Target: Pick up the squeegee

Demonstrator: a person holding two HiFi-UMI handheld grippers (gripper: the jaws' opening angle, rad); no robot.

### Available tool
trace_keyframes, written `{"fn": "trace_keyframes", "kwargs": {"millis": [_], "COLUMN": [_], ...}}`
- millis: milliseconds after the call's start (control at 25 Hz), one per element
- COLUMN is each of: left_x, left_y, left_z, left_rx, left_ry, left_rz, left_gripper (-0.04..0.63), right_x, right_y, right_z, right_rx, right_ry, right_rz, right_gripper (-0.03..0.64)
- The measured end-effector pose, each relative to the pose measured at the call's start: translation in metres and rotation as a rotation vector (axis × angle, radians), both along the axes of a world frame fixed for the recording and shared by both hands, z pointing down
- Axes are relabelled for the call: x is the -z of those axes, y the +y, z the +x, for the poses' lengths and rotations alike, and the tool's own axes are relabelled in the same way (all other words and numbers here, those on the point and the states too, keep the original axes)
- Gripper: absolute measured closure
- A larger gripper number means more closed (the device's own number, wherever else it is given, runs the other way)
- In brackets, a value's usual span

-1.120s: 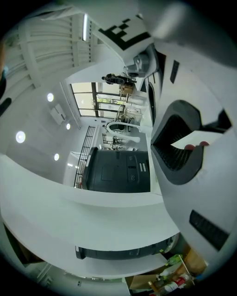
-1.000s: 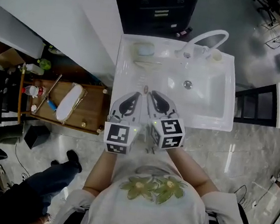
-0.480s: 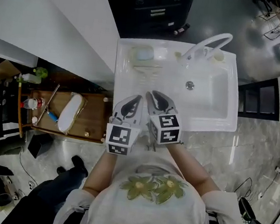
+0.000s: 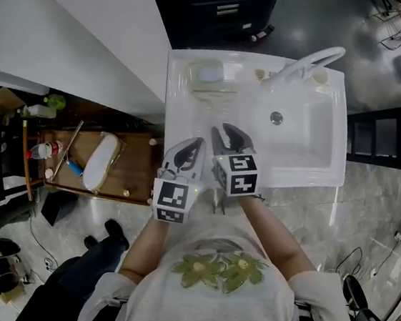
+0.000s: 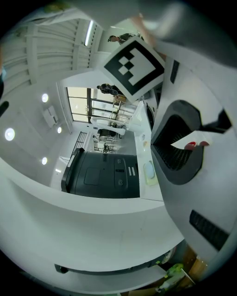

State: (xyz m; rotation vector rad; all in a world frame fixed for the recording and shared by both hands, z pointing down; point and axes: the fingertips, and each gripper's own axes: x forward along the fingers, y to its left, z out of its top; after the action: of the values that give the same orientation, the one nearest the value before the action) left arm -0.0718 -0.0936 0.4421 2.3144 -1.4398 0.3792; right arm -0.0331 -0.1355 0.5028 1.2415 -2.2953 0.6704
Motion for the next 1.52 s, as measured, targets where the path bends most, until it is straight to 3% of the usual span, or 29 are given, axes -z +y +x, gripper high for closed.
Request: {"fn": "trace_keyframes", "kwargs": {"millis": [400,840,1520], "left_x": [-0.021,-0.040,-0.058], "left_y": [-0.006,-0.014,-0.017], "left_z": [-0.005,-0.004,-0.005], "left_rx": [0.011,0.003,-0.009], "left_ry": [0.003,0.003,-0.014], "left_rz": [-0.040,-0.075,-0.116], "left_gripper": [0.588,0.588,0.588], "right_x": [-0.039,-0.070,-0.118], "right_y": [-0.020,-0.041,-0.060], "right_z": [0.001,-0.005,-0.009], "right_rx": [-0.031,-0.036,-0.083], "right_ry": [0.023,0.053,0.084], "right_rz": [-0.082,-0.106,-0.251], "right_gripper": [0.500,0.483,0.463]}}
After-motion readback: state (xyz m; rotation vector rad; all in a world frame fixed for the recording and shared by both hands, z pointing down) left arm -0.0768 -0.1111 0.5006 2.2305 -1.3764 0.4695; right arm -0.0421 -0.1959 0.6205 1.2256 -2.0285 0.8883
